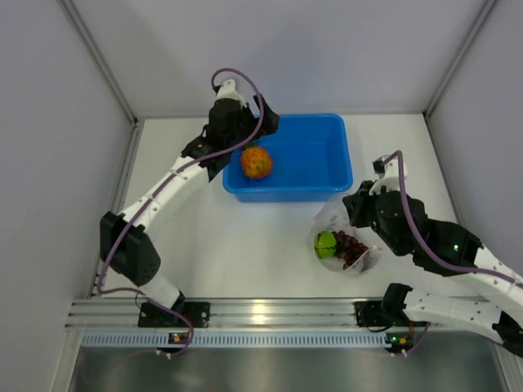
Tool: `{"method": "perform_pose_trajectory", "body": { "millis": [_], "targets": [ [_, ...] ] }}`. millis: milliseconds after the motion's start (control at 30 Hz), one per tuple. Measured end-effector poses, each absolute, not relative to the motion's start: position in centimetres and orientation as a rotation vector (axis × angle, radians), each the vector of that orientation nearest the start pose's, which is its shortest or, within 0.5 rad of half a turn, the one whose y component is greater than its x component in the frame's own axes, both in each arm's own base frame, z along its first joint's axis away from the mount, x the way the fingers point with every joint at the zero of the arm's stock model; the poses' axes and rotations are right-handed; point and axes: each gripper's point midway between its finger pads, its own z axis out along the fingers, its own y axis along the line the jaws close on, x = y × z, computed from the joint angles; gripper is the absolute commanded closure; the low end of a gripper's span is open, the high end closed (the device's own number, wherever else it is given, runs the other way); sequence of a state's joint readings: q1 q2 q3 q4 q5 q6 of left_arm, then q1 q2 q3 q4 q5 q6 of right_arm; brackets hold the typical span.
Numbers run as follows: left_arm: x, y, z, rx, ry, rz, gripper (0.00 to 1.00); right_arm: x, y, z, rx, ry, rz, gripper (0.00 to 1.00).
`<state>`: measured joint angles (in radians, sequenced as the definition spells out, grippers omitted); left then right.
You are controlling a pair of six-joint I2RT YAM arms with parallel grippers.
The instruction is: Open the zip-top bag and remove the fake food
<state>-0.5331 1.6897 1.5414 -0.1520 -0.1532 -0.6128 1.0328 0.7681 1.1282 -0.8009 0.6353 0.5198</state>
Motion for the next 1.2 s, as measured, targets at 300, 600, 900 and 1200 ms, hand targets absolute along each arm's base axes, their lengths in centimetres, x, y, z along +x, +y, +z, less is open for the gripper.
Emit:
{"method": "perform_pose_trajectory", "body": {
  "millis": [300,600,900,1200],
  "targets": [
    [32.5,-24.5,44.1,0.001,1.632,-0.954,0.02,21.7,16.6,30.7,0.089,1.91,0.377,1.0],
    [20.3,-29.1,44.1,0.24,1.682,-1.166,0.12,23.4,18.5,31.0,0.276,1.833,0.378,1.0],
    [18.2,-32.9,37.4,0.225,1.881,-1.098,0.56,23.5,23.9,29.2,0.3,1.803,0.381,1.0],
    [18.5,-33.6,29.8,0.075,2.061,-0.981,0.69,23.4,22.7,29.9,0.397,1.736,0.384,1.0]
  ]
}}
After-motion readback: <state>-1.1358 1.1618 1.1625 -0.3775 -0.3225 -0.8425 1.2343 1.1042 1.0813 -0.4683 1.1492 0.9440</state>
